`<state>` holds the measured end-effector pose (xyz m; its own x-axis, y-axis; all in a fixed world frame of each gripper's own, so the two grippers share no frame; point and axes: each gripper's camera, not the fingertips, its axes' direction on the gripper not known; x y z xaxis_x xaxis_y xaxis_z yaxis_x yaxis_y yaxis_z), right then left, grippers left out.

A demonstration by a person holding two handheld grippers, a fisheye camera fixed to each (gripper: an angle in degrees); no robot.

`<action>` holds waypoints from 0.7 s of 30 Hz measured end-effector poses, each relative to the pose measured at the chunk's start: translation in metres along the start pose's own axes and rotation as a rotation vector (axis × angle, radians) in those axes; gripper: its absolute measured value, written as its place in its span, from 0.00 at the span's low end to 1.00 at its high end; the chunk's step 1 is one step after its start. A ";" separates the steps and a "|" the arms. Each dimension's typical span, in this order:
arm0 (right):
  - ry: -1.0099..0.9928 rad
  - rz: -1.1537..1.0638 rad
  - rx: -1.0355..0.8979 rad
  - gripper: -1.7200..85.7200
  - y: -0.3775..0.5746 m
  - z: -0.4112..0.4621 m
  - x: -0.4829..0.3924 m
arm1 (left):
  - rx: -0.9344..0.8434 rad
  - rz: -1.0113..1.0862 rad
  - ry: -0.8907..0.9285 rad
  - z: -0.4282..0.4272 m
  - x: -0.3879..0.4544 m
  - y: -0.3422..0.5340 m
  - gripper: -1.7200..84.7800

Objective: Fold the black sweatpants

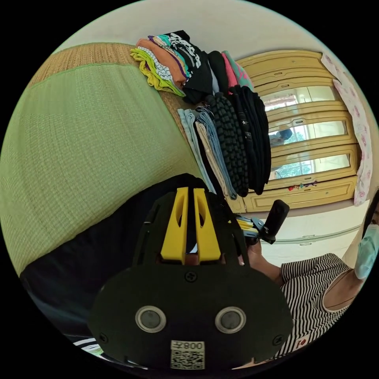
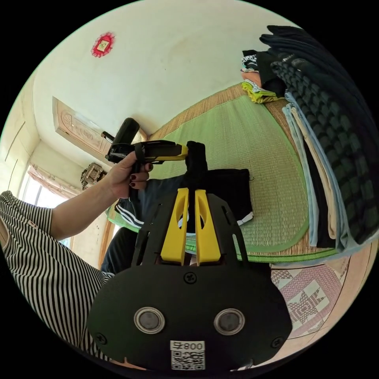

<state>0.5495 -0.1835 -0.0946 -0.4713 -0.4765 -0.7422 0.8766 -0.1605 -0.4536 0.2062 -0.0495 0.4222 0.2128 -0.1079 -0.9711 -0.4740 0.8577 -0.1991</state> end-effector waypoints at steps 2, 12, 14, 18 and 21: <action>-0.013 0.063 -0.012 0.05 0.003 0.000 0.017 | -0.068 0.037 -0.079 0.023 0.011 -0.016 0.05; -0.174 0.326 -0.035 0.04 0.016 0.004 0.082 | -0.213 0.038 -0.226 0.088 0.022 -0.055 0.06; -0.166 0.332 -0.046 0.04 0.015 0.004 0.083 | -0.234 0.036 -0.238 0.097 0.023 -0.060 0.07; -0.099 0.325 -0.054 0.03 0.012 -0.003 0.076 | -0.240 0.035 -0.254 0.105 0.024 -0.065 0.08; -0.043 0.295 -0.029 0.02 0.009 -0.013 0.068 | -0.237 0.028 -0.244 0.107 0.025 -0.067 0.09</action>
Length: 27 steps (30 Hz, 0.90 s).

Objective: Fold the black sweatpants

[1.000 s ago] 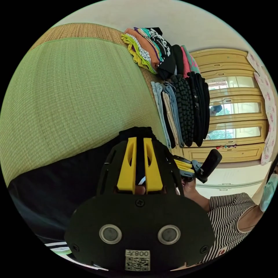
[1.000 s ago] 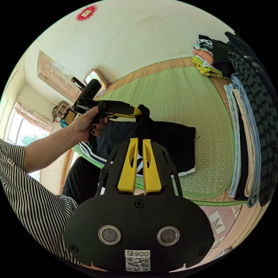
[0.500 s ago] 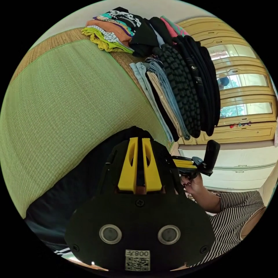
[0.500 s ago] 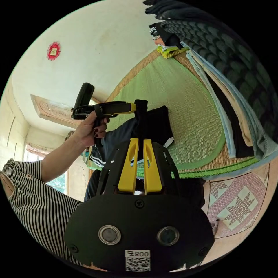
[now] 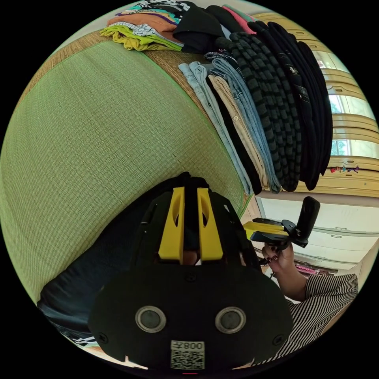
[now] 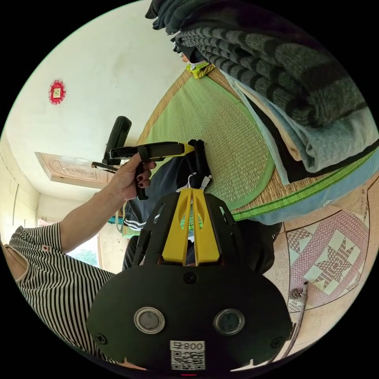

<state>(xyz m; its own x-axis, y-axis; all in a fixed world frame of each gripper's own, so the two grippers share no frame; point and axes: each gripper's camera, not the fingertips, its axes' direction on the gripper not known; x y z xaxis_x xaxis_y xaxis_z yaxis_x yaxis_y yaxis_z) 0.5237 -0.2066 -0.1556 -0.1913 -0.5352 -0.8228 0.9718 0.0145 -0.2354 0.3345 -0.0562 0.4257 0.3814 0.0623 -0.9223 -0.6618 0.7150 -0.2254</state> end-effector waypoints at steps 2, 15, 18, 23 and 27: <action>0.013 -0.052 0.012 0.02 -0.004 -0.002 -0.012 | 0.009 0.004 0.001 -0.003 0.001 0.001 0.09; 0.224 -0.169 -0.124 0.02 -0.033 0.065 -0.056 | 0.118 0.030 0.059 -0.044 -0.005 0.036 0.09; 0.207 -0.145 -0.127 0.02 -0.037 0.069 -0.059 | 0.127 0.007 0.098 -0.051 -0.014 0.048 0.09; 0.192 -0.127 -0.127 0.02 -0.041 0.076 -0.068 | 0.188 -0.048 0.196 -0.074 -0.030 0.074 0.06; 0.147 -0.098 -0.123 0.02 -0.044 0.083 -0.074 | 0.252 -0.060 0.235 -0.089 -0.035 0.094 0.04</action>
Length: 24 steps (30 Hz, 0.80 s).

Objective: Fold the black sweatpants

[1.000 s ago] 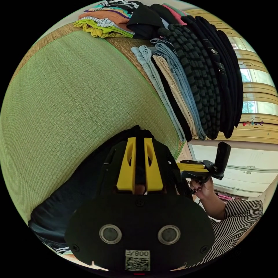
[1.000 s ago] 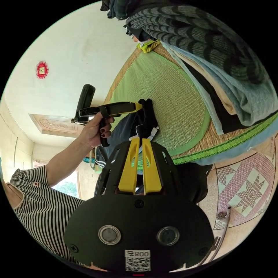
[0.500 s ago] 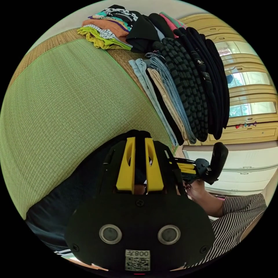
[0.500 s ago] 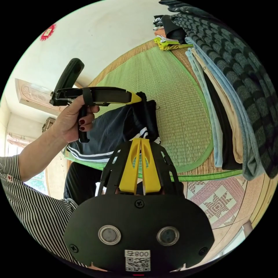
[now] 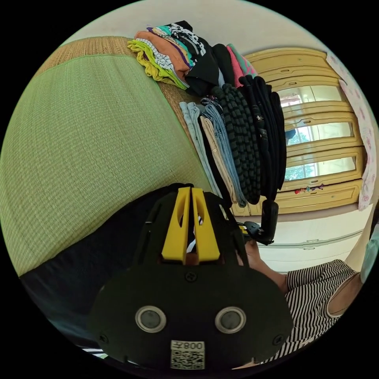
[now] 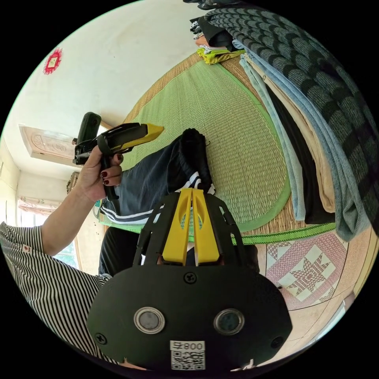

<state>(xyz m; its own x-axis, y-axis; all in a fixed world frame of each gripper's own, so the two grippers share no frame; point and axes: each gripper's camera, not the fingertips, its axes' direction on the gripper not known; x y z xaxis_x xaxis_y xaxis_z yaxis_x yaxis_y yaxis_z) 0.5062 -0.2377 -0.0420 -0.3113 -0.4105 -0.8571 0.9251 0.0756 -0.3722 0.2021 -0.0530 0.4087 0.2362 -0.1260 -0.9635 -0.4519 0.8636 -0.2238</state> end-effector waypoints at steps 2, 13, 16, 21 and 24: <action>0.009 -0.005 -0.007 0.02 -0.003 0.003 -0.007 | -0.076 -0.012 -0.082 0.005 -0.003 0.006 0.03; 0.080 -0.138 0.057 0.02 -0.013 0.001 -0.077 | 0.071 -0.029 -0.201 -0.093 -0.003 0.104 0.02; 0.056 -0.226 0.004 0.02 -0.024 0.019 -0.106 | 0.149 -0.158 -0.340 -0.146 -0.026 0.158 0.02; 0.098 -0.302 -0.237 0.02 -0.042 0.083 -0.140 | 0.154 -0.441 -0.399 -0.205 -0.081 0.245 0.03; 0.129 -0.358 -0.247 0.02 -0.047 0.091 -0.168 | 0.268 -0.457 -0.386 -0.246 -0.080 0.282 0.04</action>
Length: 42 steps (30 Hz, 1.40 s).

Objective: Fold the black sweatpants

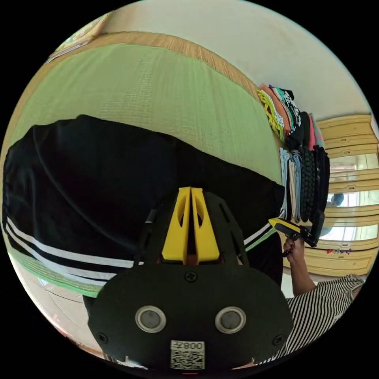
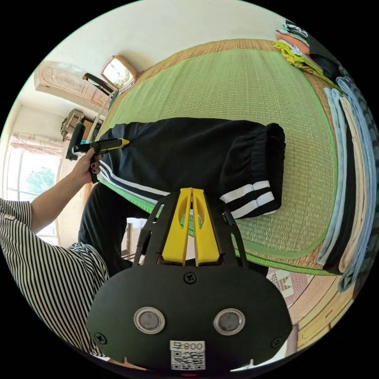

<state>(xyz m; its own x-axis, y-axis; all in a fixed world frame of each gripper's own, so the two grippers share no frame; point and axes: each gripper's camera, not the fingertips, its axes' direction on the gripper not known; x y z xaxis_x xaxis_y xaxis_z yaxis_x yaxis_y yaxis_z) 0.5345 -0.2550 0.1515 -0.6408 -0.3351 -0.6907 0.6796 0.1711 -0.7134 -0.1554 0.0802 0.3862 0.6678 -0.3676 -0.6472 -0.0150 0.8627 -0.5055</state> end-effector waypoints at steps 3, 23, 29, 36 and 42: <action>-0.017 -0.078 -0.002 0.02 -0.027 0.003 -0.029 | 0.081 0.025 -0.021 -0.041 -0.019 0.004 0.06; -0.252 -0.487 -0.151 0.10 -0.281 0.112 -0.202 | 0.150 -0.047 -0.006 -0.174 -0.131 0.109 0.03; -0.351 -0.560 -0.264 0.09 -0.277 0.143 -0.234 | 0.208 -0.069 0.016 -0.216 -0.144 0.144 0.06; -0.313 -0.587 -0.264 0.09 -0.271 0.155 -0.257 | 0.219 0.080 -0.066 -0.252 -0.131 0.131 0.11; -0.335 -0.556 -0.243 0.08 -0.288 0.149 -0.259 | 0.014 0.179 -0.323 -0.252 -0.124 0.116 0.05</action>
<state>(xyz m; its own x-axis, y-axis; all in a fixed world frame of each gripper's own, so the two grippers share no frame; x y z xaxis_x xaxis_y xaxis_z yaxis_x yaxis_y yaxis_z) 0.5581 -0.3559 0.5531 -0.6990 -0.6947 -0.1694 0.1581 0.0809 -0.9841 -0.4275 0.1378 0.2639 0.8563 -0.0839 -0.5095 -0.1440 0.9088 -0.3916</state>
